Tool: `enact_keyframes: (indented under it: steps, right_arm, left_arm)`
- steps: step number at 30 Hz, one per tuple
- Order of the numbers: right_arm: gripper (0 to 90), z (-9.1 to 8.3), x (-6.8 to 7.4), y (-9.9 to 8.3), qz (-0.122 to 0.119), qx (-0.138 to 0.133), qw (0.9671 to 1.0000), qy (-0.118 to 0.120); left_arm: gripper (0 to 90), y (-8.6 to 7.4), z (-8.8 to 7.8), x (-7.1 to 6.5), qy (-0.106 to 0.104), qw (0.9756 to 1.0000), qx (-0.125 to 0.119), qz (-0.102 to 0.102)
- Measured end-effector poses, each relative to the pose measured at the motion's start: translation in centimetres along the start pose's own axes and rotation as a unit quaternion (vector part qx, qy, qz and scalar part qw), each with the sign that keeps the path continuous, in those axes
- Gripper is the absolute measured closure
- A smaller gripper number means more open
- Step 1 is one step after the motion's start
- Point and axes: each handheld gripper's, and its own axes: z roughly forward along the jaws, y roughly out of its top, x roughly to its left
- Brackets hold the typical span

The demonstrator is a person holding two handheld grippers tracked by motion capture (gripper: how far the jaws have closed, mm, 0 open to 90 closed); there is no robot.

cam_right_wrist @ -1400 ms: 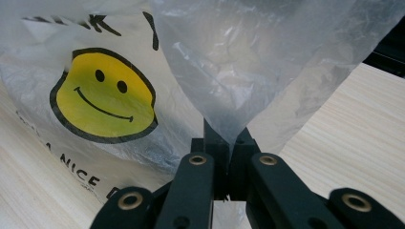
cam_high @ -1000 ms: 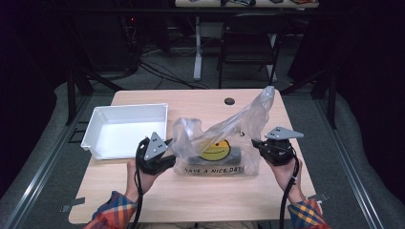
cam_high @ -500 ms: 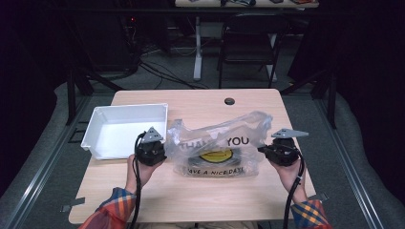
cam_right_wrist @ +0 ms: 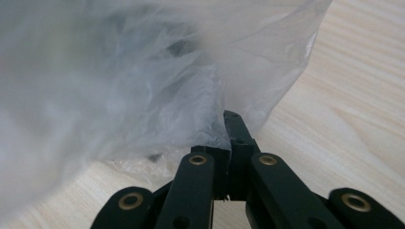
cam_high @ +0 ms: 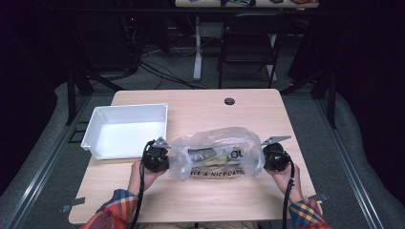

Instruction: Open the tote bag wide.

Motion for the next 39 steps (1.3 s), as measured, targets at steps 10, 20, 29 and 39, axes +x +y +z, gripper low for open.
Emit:
enact_keyframes:
  steps: [10, 20, 29, 39]
  right_arm:
    - [90.0, 1.4, 0.2, -0.4, -0.007, 0.05, 0.9987, 0.007]
    - [84.8, 2.3, 0.4, -0.1, -0.018, 0.07, 0.9971, -0.024]
    - [45.8, -4.0, 0.0, 0.8, -0.009, -0.002, 0.9997, -0.022]
    - [33.7, -7.1, 1.4, 1.7, -0.006, -0.045, 0.9971, 0.061]
  left_arm:
    - [89.3, -0.5, 1.4, 0.2, -0.006, 0.9991, 0.042, -0.002]
    - [88.9, -0.7, 2.7, 0.2, 0.008, 0.9978, 0.065, 0.007]
    - [87.5, -0.7, 2.6, 0.4, 0.01, 0.9981, 0.061, 0.004]
    - [86.1, -0.6, 2.8, 0.5, 0.014, 0.9978, 0.064, 0.005]
